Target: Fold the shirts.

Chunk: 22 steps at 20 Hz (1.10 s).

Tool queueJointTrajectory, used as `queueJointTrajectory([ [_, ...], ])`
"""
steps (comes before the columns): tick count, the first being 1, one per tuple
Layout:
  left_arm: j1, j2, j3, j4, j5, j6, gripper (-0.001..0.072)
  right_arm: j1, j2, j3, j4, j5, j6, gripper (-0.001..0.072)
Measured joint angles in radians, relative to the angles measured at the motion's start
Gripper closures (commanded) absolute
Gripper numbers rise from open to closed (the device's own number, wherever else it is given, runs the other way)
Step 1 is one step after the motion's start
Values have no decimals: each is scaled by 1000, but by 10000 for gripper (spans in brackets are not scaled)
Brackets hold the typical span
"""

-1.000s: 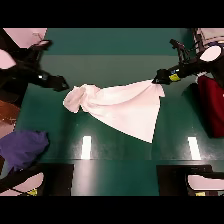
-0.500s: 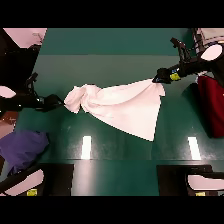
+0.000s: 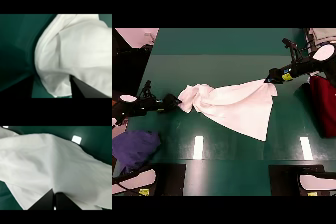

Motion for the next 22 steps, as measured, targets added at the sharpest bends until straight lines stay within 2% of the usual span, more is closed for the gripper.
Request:
queueJointTrajectory([
  [1, 0, -4, -1, -13, 10, 6, 487, 0, 0, 0, 0, 0, 0, 701],
  [2, 0, -7, -2, -26, 19, 11, 592, 0, 0, 0, 0, 1, 0, 701],
  [3, 0, -9, -2, -38, 29, 18, 592, 0, 0, 0, 0, 2, 0, 701],
  [4, 0, -11, -3, -54, 37, 29, 681, 0, 0, 0, 0, 3, 0, 701],
  [9, 0, -8, 19, -128, 58, 95, 683, 0, 5, 0, 0, 4, 0, 701],
  [13, 0, 57, 140, -121, 27, 114, 683, -27, 66, 5, -13, -3, 1, 701],
  [16, 0, 155, 326, -58, -3, 120, 683, -74, 147, 56, -16, -6, 1, 701],
  [22, 0, 331, 830, 69, -107, 122, 682, -161, 313, 312, -18, -4, 1, 701],
])
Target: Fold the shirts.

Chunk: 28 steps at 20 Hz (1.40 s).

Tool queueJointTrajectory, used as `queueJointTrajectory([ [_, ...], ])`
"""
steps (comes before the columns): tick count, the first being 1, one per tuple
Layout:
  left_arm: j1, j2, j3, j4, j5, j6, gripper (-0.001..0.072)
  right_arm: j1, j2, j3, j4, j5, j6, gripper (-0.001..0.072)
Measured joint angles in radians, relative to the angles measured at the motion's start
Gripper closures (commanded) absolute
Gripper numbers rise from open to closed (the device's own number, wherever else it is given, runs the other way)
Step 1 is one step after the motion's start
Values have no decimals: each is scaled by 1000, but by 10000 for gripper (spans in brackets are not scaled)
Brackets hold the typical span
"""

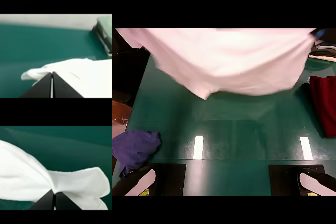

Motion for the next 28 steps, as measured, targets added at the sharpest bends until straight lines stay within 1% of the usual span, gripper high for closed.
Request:
queueJointTrajectory([
  [3, 0, 38, 253, 26, -74, -6, 682, -30, 72, 127, 0, 9, 0, 701],
  [6, 0, 52, 455, 35, -117, -45, 682, -71, 134, 214, 0, 38, 0, 701],
  [8, 0, 61, 548, 38, -134, -71, 682, -108, 178, 232, 0, 66, 0, 701],
  [11, 0, 71, 593, 41, -152, -95, 682, -160, 235, 178, 0, 103, 15, 701],
  [13, 0, 67, 545, 55, -176, -103, 682, -181, 246, 113, 0, 145, 34, 701],
  [15, 0, 49, 445, 65, -217, -109, 682, -180, 224, 38, -2, 198, 55, 701],
  [18, 0, -18, 247, 83, -304, -112, 681, -128, 129, -89, -4, 266, 78, 701],
  [20, 0, -82, 97, 89, -349, -113, 682, -82, 36, -174, -4, 275, 84, 701],
  [22, 0, -162, -38, 94, -364, -104, 682, -47, -69, -249, -5, 246, 85, 701],
  [24, 0, -248, -135, 95, -352, -84, 681, -22, -175, -302, -5, 178, 79, 701],
  [28, -28, -429, -227, 87, -238, -25, 680, -4, -343, -339, -1, -8, 69, 700],
])
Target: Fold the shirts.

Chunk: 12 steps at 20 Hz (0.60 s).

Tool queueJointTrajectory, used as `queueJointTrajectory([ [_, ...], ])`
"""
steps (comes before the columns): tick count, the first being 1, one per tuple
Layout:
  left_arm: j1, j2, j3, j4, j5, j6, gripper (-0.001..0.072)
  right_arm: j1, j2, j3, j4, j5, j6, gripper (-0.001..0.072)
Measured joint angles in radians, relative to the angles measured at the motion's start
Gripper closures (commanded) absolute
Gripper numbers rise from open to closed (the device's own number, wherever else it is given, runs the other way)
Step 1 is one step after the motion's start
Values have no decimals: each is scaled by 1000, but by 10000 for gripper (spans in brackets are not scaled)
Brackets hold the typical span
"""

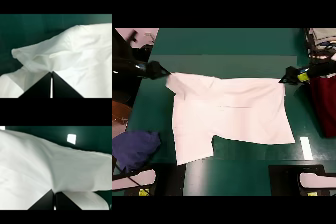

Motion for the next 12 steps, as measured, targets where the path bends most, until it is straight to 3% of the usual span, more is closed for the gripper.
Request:
queueJointTrajectory([
  [2, -23, -58, -16, -2, 87, 16, 643, 4, -61, 18, 2, -66, -2, 693],
  [3, -30, -76, -20, -4, 127, 21, 330, 4, -87, 36, 4, -89, -2, 526],
  [4, -36, -91, -21, -4, 159, 22, 65, 4, -107, 58, 5, -106, -2, 251],
  [5, -39, -100, -20, -3, 180, 22, 102, 4, -124, 82, 5, -113, -3, 228],
  [7, -28, -111, 0, 3, 175, 21, 110, -3, -145, 141, 8, -111, -4, 286],
  [12, 76, -94, 60, 60, -76, -6, 111, -60, -90, 204, 7, 35, -36, 285],
])
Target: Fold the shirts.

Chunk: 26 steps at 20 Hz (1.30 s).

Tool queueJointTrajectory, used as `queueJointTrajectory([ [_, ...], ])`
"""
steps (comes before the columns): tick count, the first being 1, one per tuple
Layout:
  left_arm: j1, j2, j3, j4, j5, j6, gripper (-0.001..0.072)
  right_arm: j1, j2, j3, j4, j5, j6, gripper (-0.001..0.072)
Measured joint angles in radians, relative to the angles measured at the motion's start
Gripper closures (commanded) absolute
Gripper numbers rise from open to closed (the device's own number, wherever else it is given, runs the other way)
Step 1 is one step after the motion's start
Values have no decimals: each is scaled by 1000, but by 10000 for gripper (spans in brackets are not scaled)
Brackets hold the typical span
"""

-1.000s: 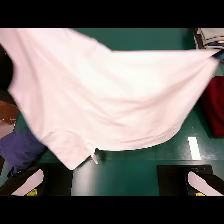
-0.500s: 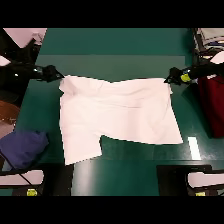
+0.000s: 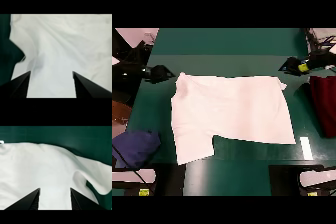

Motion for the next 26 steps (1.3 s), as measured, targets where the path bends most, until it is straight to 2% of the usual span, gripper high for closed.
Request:
queueJointTrajectory([
  [3, 42, 55, -50, 124, -137, -44, 110, -38, 111, -95, 2, 58, -20, 286],
  [7, 60, 177, -282, 199, -166, -72, 110, -69, 271, -278, 2, 84, -40, 286],
  [13, 68, 278, -607, 210, -85, -79, 110, -80, 435, -472, 1, 77, -64, 286],
  [20, -7, 294, -720, 148, -3, -63, 113, -82, 499, -519, 2, 70, -70, 285],
  [21, -26, 295, -725, 146, 9, -68, 229, -82, 501, -521, 2, 70, -70, 286],
  [22, -40, 296, -730, 149, 29, -76, 529, -83, 503, -522, 2, 71, -70, 286],
  [23, -51, 293, -736, 160, 49, -87, 661, -86, 504, -523, 2, 78, -71, 285],
  [26, -68, 294, -724, 159, 61, -109, 682, -119, 507, -526, -6, 128, -72, 285],
])
